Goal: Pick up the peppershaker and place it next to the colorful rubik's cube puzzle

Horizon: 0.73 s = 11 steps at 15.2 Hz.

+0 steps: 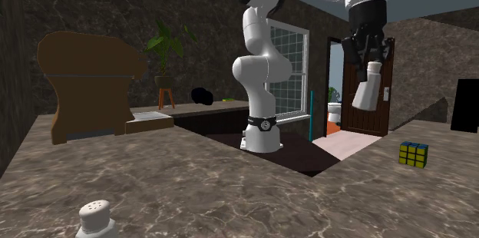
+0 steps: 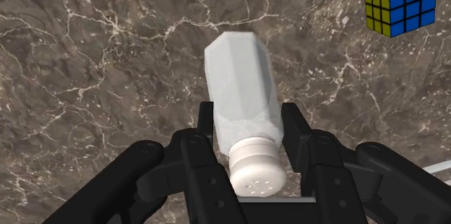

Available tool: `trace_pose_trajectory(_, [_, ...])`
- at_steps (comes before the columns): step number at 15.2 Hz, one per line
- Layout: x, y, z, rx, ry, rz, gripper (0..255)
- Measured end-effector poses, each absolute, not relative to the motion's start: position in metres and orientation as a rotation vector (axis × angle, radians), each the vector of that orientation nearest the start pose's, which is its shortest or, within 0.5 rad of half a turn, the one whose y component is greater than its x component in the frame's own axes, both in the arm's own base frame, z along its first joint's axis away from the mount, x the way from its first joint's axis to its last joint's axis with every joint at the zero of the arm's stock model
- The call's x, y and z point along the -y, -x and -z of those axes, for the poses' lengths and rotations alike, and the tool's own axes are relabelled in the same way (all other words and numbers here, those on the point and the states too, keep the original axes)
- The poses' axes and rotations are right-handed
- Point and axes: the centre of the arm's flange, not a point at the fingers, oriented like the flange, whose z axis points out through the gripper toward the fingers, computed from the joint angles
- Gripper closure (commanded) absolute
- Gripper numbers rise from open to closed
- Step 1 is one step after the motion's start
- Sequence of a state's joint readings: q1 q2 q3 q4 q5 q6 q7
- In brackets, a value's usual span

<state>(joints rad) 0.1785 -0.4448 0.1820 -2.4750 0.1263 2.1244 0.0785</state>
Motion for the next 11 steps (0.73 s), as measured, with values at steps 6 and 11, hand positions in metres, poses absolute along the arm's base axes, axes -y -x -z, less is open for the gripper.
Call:
trace_pose_trajectory(6, [-0.228, -0.362, -0.456, 0.318, 3.073, 0.126, 255])
trace_pose_trajectory(11, [-0.259, -0.351, -0.439, 0.316, 3.072, 0.125, 255])
